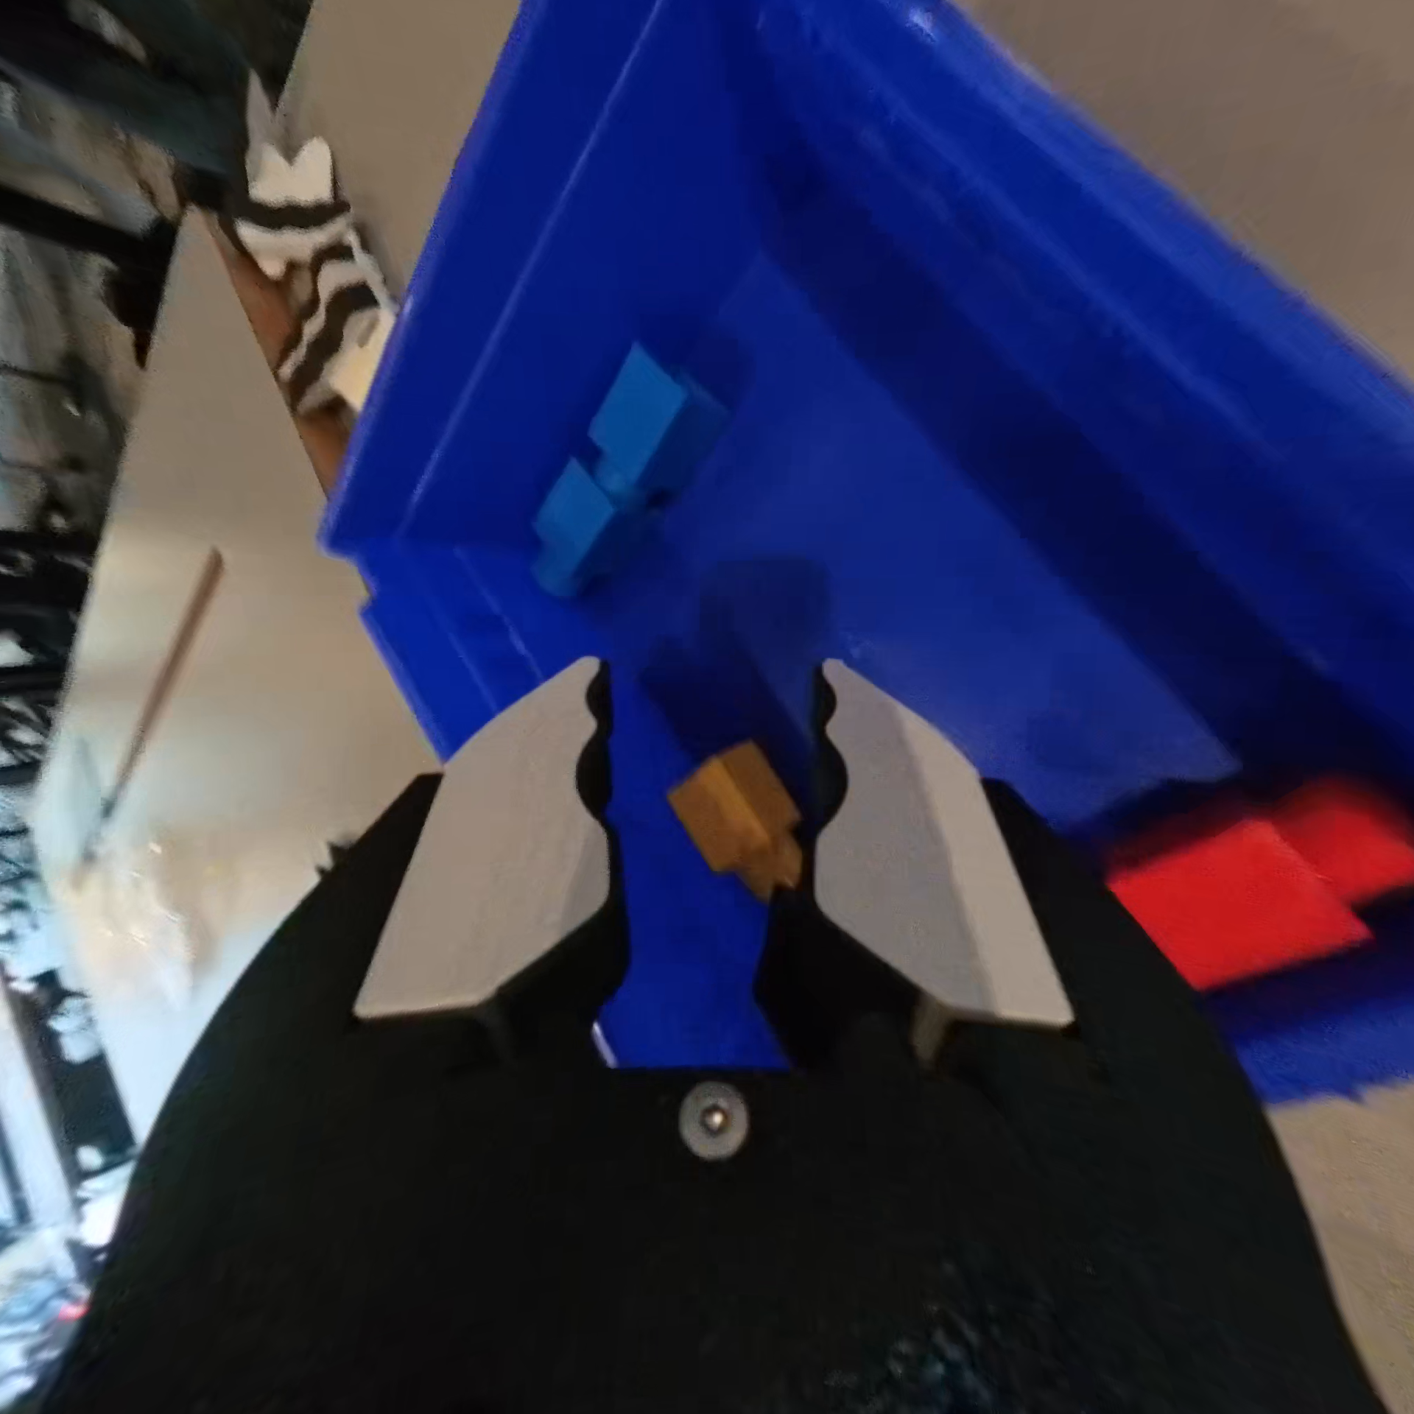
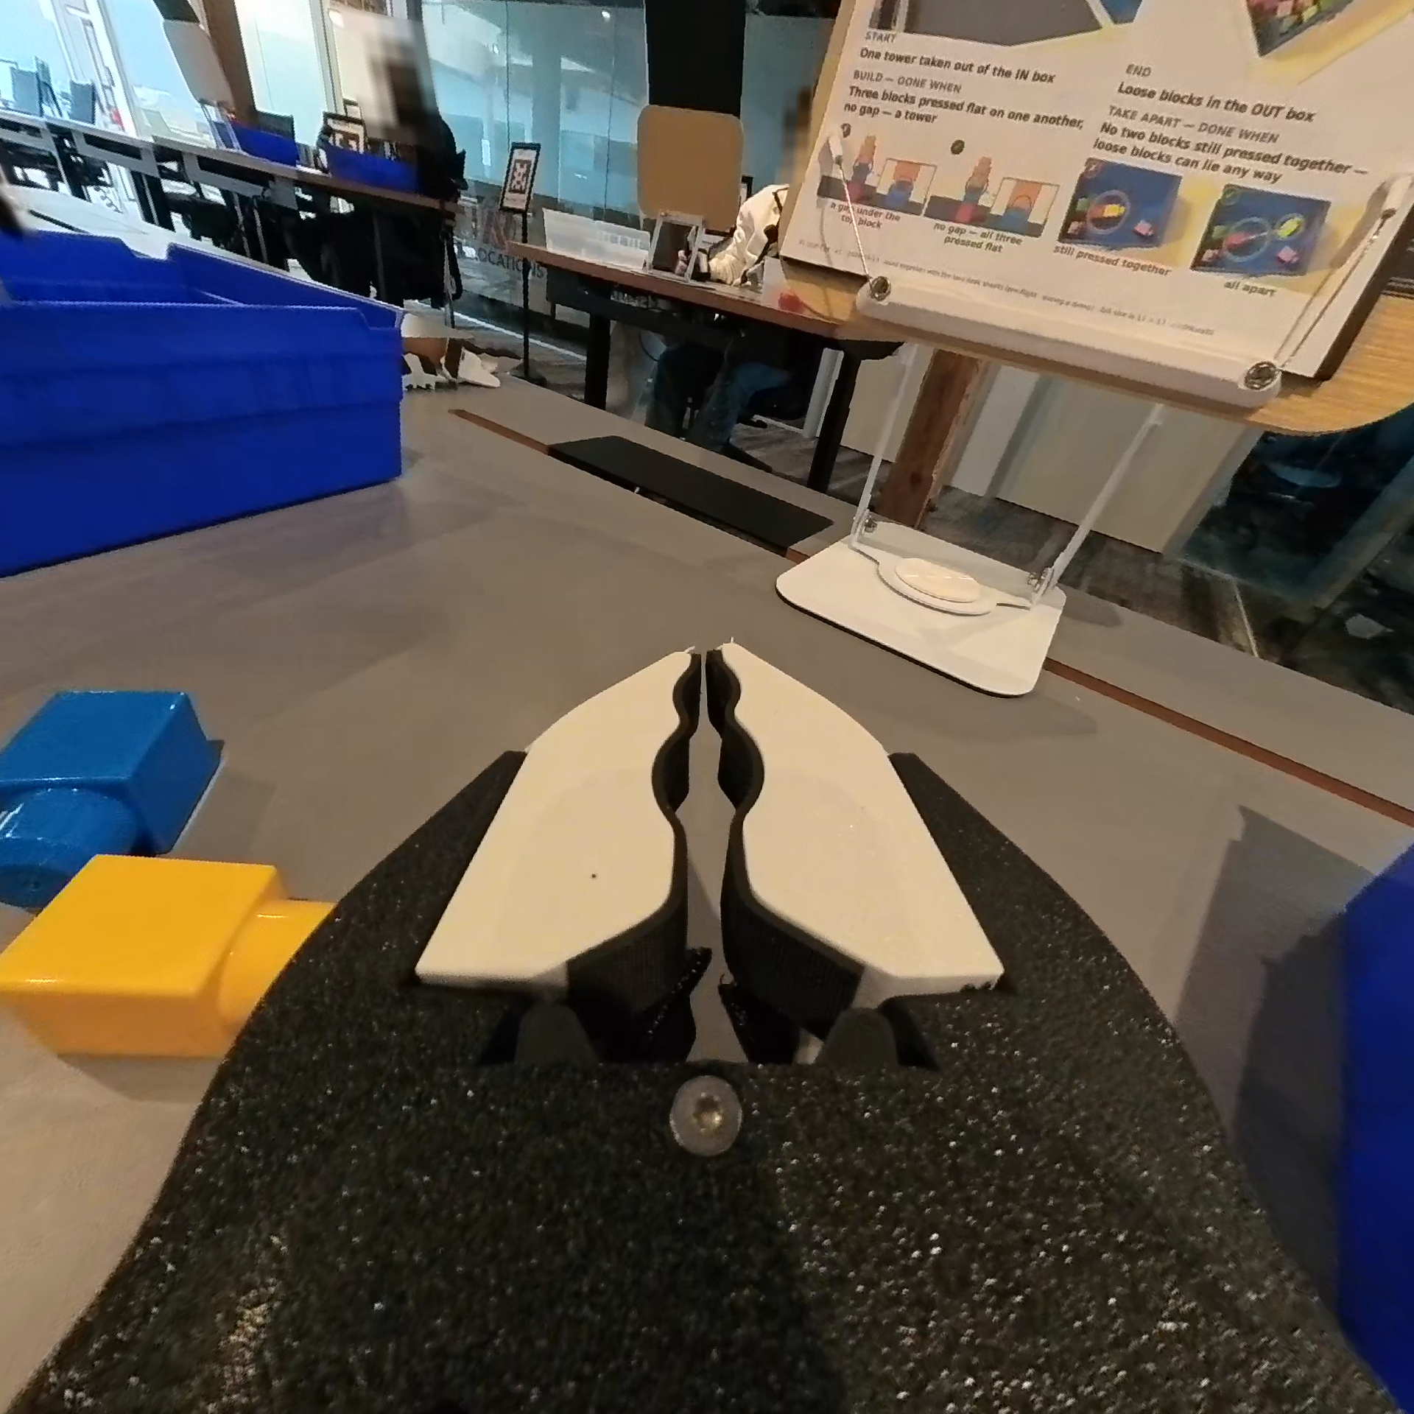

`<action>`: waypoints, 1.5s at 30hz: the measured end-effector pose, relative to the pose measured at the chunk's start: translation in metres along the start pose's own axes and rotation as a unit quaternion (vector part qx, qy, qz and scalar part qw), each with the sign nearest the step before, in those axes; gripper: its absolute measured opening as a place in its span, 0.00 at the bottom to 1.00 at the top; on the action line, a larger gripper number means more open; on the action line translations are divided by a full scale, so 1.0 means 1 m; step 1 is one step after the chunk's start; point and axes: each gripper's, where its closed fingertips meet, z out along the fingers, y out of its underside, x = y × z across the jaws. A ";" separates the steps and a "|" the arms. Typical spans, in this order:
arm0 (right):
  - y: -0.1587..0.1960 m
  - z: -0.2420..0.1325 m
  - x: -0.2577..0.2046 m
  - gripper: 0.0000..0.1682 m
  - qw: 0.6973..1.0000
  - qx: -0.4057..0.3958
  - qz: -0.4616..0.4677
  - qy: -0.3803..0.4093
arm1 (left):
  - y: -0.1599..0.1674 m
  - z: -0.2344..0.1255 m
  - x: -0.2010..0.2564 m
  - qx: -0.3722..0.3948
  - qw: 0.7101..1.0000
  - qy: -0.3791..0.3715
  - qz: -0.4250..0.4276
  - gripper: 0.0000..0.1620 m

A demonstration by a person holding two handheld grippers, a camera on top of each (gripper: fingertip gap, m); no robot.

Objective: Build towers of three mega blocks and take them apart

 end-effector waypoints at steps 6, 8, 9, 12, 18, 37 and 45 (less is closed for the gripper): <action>0.001 0.000 0.000 0.01 1.000 -0.002 0.000 -0.001 | -0.038 0.056 -0.014 0.009 0.997 0.007 -0.076 0.32; 0.001 0.000 0.000 0.01 1.000 -0.003 -0.001 -0.001 | -0.044 0.071 -0.019 0.002 0.996 -0.003 -0.095 0.34; 0.001 -0.001 0.000 0.01 1.000 -0.003 -0.002 -0.001 | -0.046 0.077 -0.023 -0.003 0.995 -0.014 -0.095 0.35; 0.001 -0.001 0.000 0.01 1.000 -0.004 -0.001 -0.002 | -0.047 0.093 -0.026 -0.018 0.997 -0.038 -0.069 0.35; 0.001 -0.001 0.000 0.01 1.000 -0.004 -0.003 -0.002 | -0.041 0.110 -0.008 -0.047 0.998 -0.016 -0.026 0.35; 0.001 -0.004 -0.001 0.01 1.000 -0.004 -0.008 -0.006 | -0.034 0.104 0.010 -0.045 0.997 0.055 0.033 0.36; 0.002 -0.004 -0.001 0.01 1.000 -0.007 -0.009 -0.008 | -0.033 0.070 0.011 0.009 0.996 0.077 -0.052 0.35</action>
